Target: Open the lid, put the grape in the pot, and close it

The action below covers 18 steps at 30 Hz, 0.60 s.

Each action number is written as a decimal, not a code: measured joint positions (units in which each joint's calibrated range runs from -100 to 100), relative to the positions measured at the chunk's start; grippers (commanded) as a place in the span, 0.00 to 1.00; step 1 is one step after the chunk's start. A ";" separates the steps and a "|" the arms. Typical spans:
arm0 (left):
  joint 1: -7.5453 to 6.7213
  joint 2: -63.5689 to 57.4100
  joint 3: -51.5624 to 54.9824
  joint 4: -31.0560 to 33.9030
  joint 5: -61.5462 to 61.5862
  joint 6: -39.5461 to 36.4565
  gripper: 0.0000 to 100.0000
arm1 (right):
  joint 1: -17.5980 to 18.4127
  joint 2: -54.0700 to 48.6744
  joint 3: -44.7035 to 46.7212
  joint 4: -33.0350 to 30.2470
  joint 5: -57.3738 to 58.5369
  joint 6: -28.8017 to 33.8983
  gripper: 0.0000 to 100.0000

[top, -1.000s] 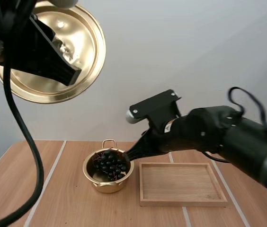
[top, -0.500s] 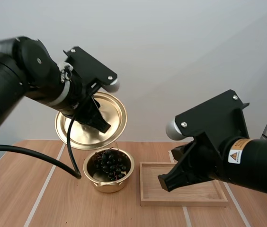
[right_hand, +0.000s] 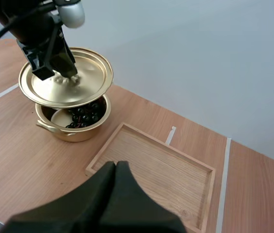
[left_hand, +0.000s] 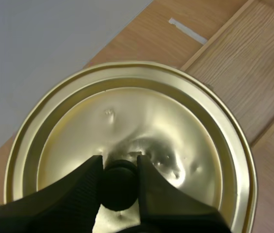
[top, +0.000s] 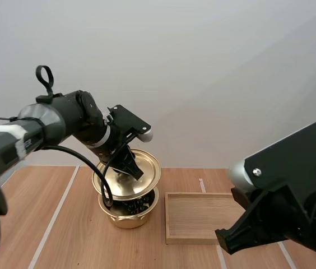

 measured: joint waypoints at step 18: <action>0.00 14.91 -0.03 -0.70 -8.99 1.30 0.00 | 0.00 -1.64 0.00 -2.33 2.52 0.00 0.00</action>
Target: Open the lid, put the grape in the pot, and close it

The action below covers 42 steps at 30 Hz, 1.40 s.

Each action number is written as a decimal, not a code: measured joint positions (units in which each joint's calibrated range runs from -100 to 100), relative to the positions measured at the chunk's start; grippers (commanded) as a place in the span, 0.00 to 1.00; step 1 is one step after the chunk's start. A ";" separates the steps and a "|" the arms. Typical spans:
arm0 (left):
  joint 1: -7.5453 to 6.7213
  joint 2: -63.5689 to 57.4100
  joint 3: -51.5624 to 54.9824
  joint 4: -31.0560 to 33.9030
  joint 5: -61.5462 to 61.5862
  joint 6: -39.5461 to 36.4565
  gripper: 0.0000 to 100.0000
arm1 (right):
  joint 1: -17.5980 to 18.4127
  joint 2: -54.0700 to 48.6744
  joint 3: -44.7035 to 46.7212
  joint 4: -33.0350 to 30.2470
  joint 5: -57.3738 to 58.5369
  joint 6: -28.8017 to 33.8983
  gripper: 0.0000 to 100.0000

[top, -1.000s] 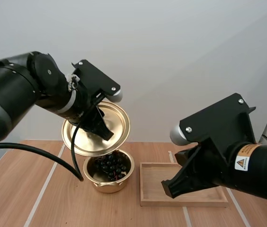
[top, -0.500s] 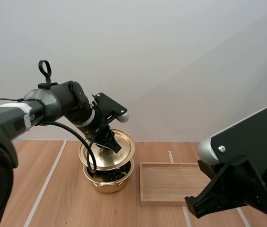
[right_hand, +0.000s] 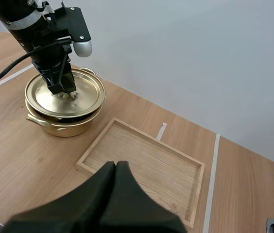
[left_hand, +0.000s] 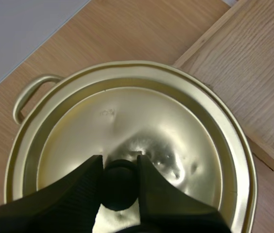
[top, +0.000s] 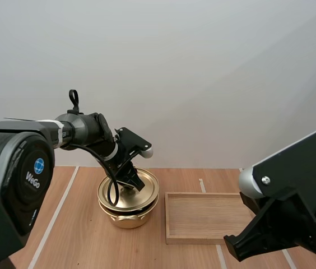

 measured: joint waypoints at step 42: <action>0.00 -11.46 3.82 -3.02 5.65 2.45 1.00 | 0.00 0.00 0.00 -0.11 -2.83 0.84 0.00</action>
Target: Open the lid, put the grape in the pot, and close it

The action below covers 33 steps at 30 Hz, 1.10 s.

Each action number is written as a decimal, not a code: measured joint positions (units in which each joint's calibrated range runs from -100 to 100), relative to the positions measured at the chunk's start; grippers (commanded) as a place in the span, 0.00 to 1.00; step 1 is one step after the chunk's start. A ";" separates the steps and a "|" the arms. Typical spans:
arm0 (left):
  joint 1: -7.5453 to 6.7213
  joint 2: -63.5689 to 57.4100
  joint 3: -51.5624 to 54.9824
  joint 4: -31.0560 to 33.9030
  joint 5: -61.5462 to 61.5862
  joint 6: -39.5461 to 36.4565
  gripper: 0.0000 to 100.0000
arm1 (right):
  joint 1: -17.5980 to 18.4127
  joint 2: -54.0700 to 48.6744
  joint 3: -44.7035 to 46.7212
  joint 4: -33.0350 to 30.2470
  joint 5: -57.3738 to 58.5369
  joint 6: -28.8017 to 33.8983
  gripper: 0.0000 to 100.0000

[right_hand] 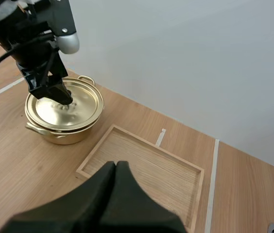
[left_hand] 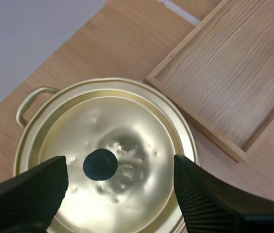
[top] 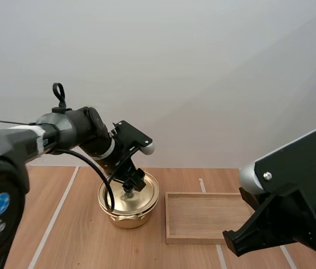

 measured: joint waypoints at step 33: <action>0.00 -77.59 19.02 -0.34 -0.72 -23.38 0.00 | -6.33 -8.49 0.00 3.45 -17.20 5.26 0.00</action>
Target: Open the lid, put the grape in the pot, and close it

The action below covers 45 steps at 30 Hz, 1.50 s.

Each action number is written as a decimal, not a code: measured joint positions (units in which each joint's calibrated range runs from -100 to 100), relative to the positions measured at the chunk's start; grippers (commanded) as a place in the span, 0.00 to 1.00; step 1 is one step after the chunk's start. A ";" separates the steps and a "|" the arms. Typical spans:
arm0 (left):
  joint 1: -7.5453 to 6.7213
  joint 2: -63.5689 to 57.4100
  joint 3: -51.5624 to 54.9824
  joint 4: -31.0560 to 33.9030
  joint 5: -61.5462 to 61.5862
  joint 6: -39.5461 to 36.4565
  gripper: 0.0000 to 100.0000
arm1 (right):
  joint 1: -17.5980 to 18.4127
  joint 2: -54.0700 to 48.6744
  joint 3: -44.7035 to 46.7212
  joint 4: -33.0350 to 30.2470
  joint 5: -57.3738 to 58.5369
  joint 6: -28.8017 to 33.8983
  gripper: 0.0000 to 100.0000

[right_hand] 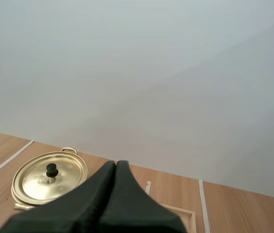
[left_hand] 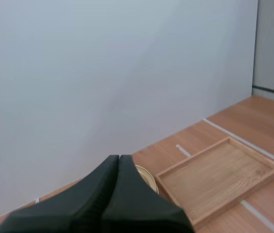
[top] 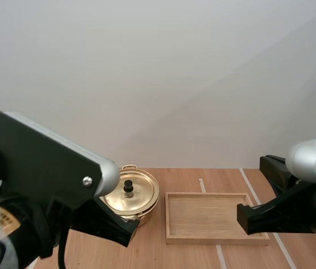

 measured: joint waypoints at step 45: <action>2.43 -12.23 47.67 17.10 -58.05 -18.66 0.00 | -4.09 -6.00 54.88 1.77 -63.97 0.98 0.00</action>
